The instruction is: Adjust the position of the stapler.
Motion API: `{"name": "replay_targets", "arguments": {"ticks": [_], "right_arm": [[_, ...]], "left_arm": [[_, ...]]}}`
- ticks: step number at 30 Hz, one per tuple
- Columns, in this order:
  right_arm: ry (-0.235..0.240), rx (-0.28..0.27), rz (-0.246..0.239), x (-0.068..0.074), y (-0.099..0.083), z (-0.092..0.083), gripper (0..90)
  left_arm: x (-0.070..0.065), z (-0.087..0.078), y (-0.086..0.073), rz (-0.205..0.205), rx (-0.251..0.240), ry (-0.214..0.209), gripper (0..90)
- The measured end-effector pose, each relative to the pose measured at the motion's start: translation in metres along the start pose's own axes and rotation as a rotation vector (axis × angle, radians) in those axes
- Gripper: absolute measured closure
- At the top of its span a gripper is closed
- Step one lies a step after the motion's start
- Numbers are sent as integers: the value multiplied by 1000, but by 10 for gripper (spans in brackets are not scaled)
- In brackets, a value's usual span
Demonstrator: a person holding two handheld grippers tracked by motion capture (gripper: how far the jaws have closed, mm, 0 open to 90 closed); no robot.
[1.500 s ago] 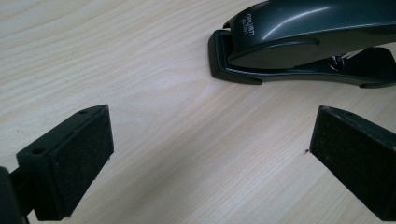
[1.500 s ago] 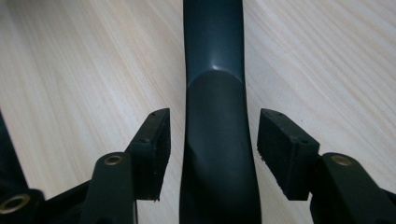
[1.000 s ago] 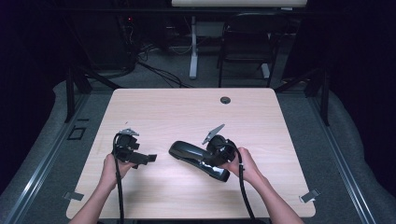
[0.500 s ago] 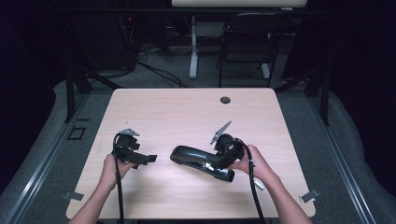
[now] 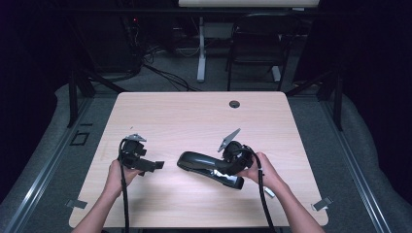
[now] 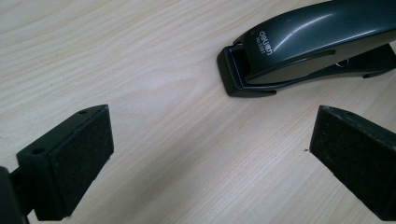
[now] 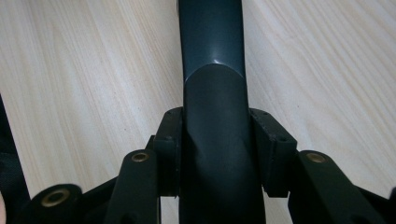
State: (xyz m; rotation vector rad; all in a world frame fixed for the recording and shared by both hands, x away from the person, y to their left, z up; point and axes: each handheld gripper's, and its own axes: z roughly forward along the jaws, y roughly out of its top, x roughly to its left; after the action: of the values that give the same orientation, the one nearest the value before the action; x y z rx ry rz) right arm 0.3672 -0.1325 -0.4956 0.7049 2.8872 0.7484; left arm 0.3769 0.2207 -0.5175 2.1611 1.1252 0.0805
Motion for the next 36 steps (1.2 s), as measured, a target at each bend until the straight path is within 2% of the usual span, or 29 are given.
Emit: {"name": "replay_targets", "arguments": {"ticks": [5,8,11,13,14,15,20,21,23,26,27,28,30,36], "right_arm": [[15,-22,-53,-2,-3,0,585],[52,-23,-119,-4,-6,-2,584],[74,-6,-148,-7,-11,-5,580],[69,21,-135,-8,-11,-7,555],[62,49,-139,-7,-11,-9,491],[61,73,-140,-6,-11,-12,465],[23,79,-101,-7,-23,-34,477],[5,88,-102,-6,-26,-38,479],[-35,96,-64,-5,-35,-42,486],[-31,62,7,-5,-47,-43,510],[-42,73,5,-5,-48,-44,552],[-30,53,19,-3,-50,-43,569],[-64,53,14,-2,-49,-43,565],[-107,33,24,-7,-48,-40,544]], "left_arm": [[-2,2,0,5,10,-8,0],[-2,2,0,8,11,-11,0],[-2,2,-1,4,10,-13,0],[-1,1,-1,1,10,-14,0],[-1,1,-1,0,10,-15,0],[-1,1,-1,1,11,-15,0],[-1,2,-1,7,14,-22,0],[-2,2,-1,7,13,-21,0],[-2,2,-1,6,13,-20,0],[-2,2,0,10,12,-17,0],[-3,2,1,9,12,-16,0],[-3,3,1,10,12,-15,0],[-5,3,2,16,12,-12,0],[-5,4,1,17,14,-9,0]]}}
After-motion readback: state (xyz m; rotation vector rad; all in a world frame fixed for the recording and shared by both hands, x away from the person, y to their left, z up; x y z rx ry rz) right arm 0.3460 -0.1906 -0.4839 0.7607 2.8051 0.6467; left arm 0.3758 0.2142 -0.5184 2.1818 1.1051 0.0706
